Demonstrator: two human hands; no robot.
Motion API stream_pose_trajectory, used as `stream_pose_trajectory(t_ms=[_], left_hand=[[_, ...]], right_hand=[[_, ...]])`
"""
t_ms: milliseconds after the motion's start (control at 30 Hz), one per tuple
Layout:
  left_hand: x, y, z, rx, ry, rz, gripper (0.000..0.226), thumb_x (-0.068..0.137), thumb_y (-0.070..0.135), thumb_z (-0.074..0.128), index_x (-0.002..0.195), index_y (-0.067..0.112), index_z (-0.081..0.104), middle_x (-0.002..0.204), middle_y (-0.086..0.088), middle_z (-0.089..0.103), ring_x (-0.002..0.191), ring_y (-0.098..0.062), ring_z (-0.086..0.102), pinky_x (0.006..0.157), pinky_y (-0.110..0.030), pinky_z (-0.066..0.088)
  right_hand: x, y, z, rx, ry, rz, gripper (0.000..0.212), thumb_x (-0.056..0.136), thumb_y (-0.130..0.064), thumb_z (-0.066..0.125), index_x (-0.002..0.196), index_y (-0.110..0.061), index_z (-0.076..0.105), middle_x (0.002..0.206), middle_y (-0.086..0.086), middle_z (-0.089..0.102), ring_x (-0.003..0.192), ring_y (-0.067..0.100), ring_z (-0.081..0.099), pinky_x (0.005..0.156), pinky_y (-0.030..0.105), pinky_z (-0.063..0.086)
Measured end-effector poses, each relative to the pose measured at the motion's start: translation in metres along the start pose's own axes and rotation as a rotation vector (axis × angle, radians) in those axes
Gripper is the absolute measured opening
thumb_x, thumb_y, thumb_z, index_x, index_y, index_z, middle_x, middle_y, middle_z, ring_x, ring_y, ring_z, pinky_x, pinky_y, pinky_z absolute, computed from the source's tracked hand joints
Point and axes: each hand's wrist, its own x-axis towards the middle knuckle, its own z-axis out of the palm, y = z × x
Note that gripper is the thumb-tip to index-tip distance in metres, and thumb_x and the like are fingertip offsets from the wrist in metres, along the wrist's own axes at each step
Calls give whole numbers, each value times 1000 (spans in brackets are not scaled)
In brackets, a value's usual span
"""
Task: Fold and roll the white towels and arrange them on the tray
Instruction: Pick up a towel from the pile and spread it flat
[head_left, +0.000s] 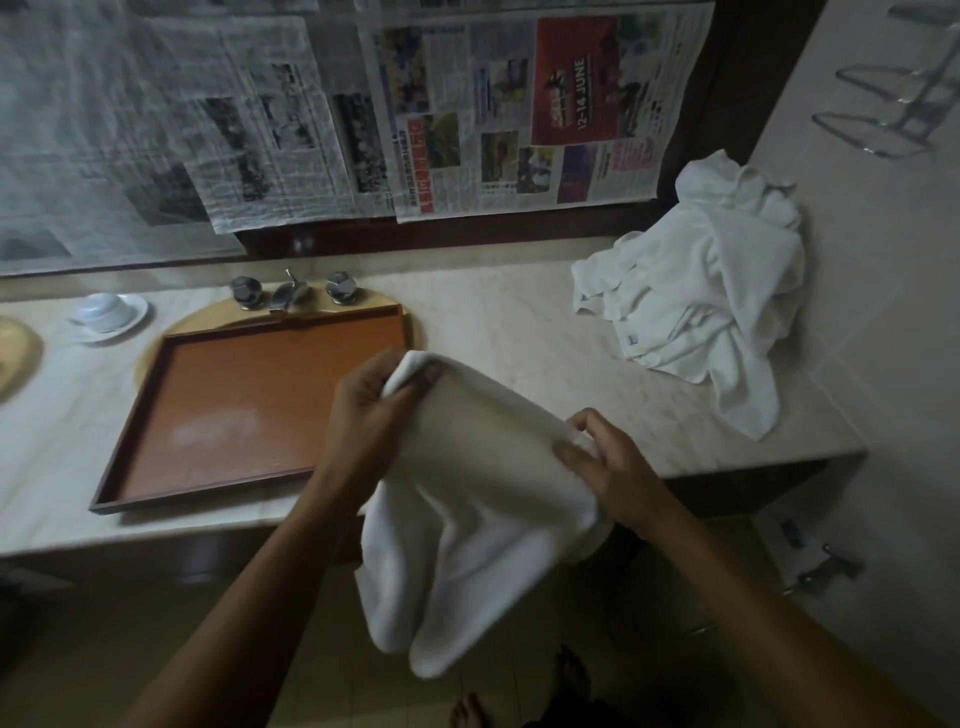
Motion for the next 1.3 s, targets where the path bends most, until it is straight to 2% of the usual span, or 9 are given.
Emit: stream_pose_trajectory(t_ms=[100, 200, 333, 567, 667, 767, 933, 1133, 1300], left_hand=[[4, -15, -9, 8, 67, -32, 22, 97, 29, 69, 90, 7, 69, 86, -22, 62, 75, -14, 52, 68, -34, 40], [1, -30, -15, 4, 110, -78, 19, 96, 28, 70, 91, 10, 71, 87, -22, 65, 76, -15, 54, 68, -33, 41], [-9, -65, -13, 38, 13, -226, 14, 97, 25, 70, 89, 14, 75, 74, 3, 67, 70, -8, 58, 63, -29, 44], [-10, -129, -31, 205, -112, -342, 27, 92, 30, 77, 83, 5, 74, 71, -11, 68, 67, -11, 58, 62, -32, 43], [6, -147, -33, 327, -196, -337, 36, 81, 48, 76, 80, 12, 74, 68, -11, 67, 63, -9, 55, 60, -30, 40], [45, -157, -28, 477, -214, -290, 23, 82, 36, 85, 78, 16, 74, 66, -12, 67, 57, -14, 55, 53, -30, 41], [130, -155, -8, 497, -63, -275, 17, 84, 7, 82, 72, 17, 75, 61, -10, 69, 58, -25, 67, 48, -29, 56], [219, -126, 17, 690, 156, -139, 18, 83, 27, 80, 85, 9, 78, 67, -7, 69, 59, -21, 67, 61, -36, 62], [284, -121, 11, 813, 210, -146, 21, 82, 34, 76, 83, 13, 76, 67, -14, 69, 68, -30, 71, 66, -42, 59]], right_hand=[[-6, -2, -2, -88, -282, 108, 43, 79, -59, 78, 109, -30, 68, 100, -14, 72, 93, 5, 69, 80, 26, 55], [-13, 24, -24, -485, -414, 272, 34, 64, -56, 90, 82, -39, 68, 78, -27, 68, 75, -5, 63, 65, 18, 47], [-20, 78, -68, -713, -446, 385, 27, 66, -50, 88, 67, -29, 71, 67, -17, 70, 71, 2, 68, 63, 27, 47], [-5, 109, -157, -868, -180, 463, 22, 88, -37, 79, 102, -22, 72, 93, -4, 67, 89, 18, 63, 66, 27, 41], [14, 109, -190, -860, -18, 426, 16, 94, -30, 74, 86, -18, 68, 89, 6, 68, 92, 29, 67, 67, 31, 42], [48, 108, -221, -848, 136, 341, 24, 95, -29, 73, 74, -22, 65, 73, 1, 65, 78, 29, 66, 62, 33, 44], [122, 104, -263, -792, 276, 277, 17, 89, -20, 79, 76, -24, 69, 70, 1, 65, 75, 24, 65, 62, 30, 41], [214, 89, -310, -950, 285, 153, 6, 92, -18, 74, 92, -13, 76, 90, 17, 74, 87, 38, 69, 73, 38, 52], [282, 68, -330, -892, 337, 93, 5, 93, -15, 69, 94, -17, 73, 84, 12, 71, 81, 33, 68, 72, 36, 54]])
